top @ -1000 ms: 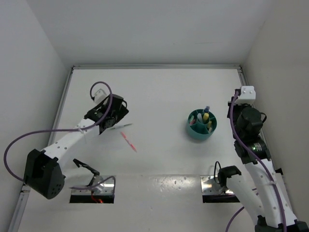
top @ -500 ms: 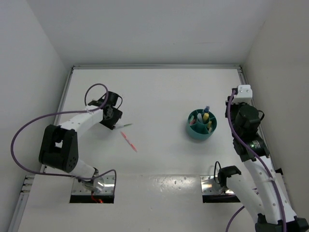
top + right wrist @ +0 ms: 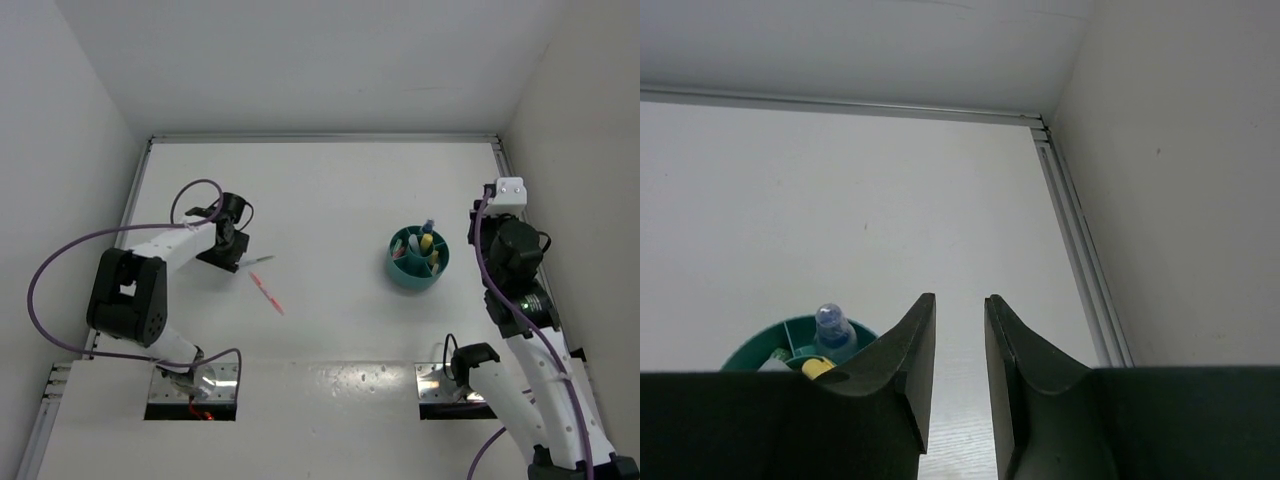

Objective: Sort the stationery into containers
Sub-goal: Grab a piece of stationery with the left arm

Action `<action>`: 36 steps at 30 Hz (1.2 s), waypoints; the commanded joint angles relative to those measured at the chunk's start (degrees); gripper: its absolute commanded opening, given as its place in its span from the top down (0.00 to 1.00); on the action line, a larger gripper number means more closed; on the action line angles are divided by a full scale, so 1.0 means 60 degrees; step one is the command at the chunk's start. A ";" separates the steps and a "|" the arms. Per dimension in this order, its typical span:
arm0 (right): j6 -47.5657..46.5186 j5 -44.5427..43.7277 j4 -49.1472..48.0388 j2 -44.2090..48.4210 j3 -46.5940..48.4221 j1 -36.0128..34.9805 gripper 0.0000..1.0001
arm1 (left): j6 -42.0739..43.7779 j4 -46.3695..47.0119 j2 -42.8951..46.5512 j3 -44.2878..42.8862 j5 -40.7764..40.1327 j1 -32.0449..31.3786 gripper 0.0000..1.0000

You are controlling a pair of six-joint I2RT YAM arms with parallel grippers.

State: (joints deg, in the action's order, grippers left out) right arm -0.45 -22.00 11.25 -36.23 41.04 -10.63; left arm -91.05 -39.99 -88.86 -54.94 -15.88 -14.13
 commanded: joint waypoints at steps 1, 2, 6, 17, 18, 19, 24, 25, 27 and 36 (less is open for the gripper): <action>-0.0013 -0.0069 -0.0336 0.0105 0.0001 0.0029 0.73 | -0.0544 -0.0292 -0.0321 -0.0277 -0.0297 0.0129 0.45; -0.0013 -0.0069 -0.0336 0.0192 0.0001 0.0029 0.73 | -0.0544 -0.0293 -0.0322 -0.0364 -0.0298 0.0216 0.45; -0.0013 -0.0069 -0.0336 0.0280 0.0001 0.0029 0.73 | -0.0806 -0.0396 -0.0643 -0.0453 -0.0385 0.0216 0.46; -0.0013 -0.0157 -0.0336 0.0369 0.0001 -0.0059 0.72 | -0.1012 -0.0396 -0.1493 -0.0717 -0.0474 0.0216 0.47; -0.0013 -0.0157 -0.0336 0.0369 0.0001 -0.0059 0.72 | -0.1012 -0.0396 -0.1494 -0.0804 -0.0474 0.0216 0.49; -0.0013 -0.0157 -0.0336 0.0456 0.0001 -0.0059 0.72 | -0.1012 -0.0396 -0.1581 -0.0805 -0.0474 0.0216 0.50; -0.0013 -0.0245 -0.0336 0.0457 0.0001 -0.0059 0.72 | -0.1100 -0.0484 -0.1684 -0.0892 -0.0561 0.0304 0.52; -0.0013 -0.0245 -0.0336 0.0457 0.0001 -0.0059 0.72 | -0.1100 -0.0484 -0.1800 -0.0893 -0.0561 0.0304 0.52; -0.0013 -0.0245 -0.0336 0.0457 0.0001 -0.0059 0.72 | -0.1100 -0.0571 -0.1888 -0.0980 -0.0561 0.0304 0.53; -0.0013 -0.0245 -0.0336 0.0457 0.0001 -0.0059 0.72 | -0.1100 -0.0572 -0.2181 -0.0980 -0.0561 0.0392 0.58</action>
State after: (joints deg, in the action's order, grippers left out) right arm -0.45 -22.50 11.25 -33.76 41.01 -10.63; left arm -96.51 -42.68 -100.49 -59.88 -18.50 -12.62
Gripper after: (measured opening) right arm 0.276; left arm 0.424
